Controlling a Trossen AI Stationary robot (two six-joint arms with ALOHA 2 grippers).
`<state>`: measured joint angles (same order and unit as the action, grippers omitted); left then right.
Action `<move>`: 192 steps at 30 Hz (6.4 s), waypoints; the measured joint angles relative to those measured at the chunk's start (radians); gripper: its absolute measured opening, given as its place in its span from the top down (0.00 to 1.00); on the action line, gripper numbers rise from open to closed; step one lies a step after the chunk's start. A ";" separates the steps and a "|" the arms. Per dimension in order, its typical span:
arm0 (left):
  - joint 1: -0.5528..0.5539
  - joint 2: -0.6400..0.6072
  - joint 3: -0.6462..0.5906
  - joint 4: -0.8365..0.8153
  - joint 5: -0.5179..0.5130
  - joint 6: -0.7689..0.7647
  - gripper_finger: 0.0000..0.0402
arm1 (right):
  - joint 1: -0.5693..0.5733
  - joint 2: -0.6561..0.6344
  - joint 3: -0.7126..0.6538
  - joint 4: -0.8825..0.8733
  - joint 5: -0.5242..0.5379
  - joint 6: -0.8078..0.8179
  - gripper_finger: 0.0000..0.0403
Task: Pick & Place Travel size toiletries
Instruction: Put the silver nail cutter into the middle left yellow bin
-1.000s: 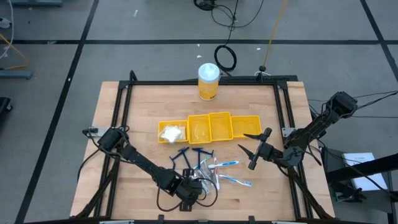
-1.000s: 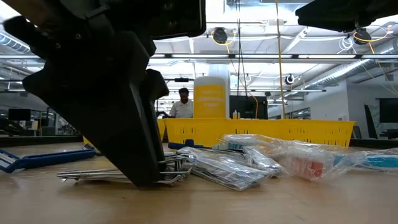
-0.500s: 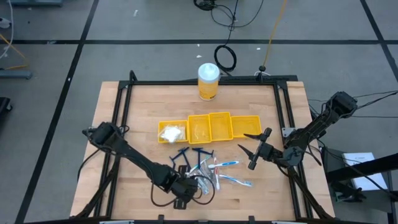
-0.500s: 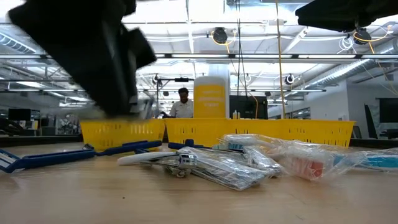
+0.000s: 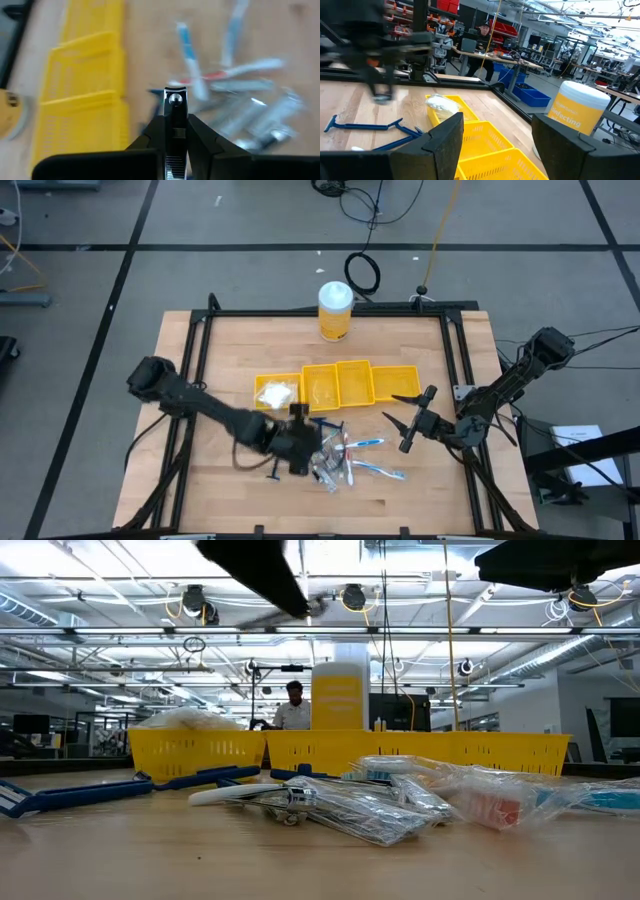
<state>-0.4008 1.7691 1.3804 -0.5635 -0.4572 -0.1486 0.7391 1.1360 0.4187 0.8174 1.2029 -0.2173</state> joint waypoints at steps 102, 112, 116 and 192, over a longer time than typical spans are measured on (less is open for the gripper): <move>-0.022 0.135 0.002 0.079 0.297 0.145 0.47 | -0.008 0.000 0.000 -0.089 0.001 0.043 0.45; -0.044 0.264 0.002 0.089 0.398 0.126 0.47 | -0.008 0.000 0.000 -0.088 0.001 0.049 0.45; -0.031 0.300 0.002 0.091 0.424 0.120 0.47 | -0.008 0.000 0.000 -0.089 0.001 0.049 0.45; 0.286 -0.041 0.000 -0.020 0.262 -0.128 0.93 | -0.007 0.000 -0.001 -0.091 0.000 0.049 0.45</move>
<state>-0.1148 1.7283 1.3804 -0.5833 -0.1957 -0.2762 0.7319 1.1362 0.4179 0.7269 1.2030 -0.1680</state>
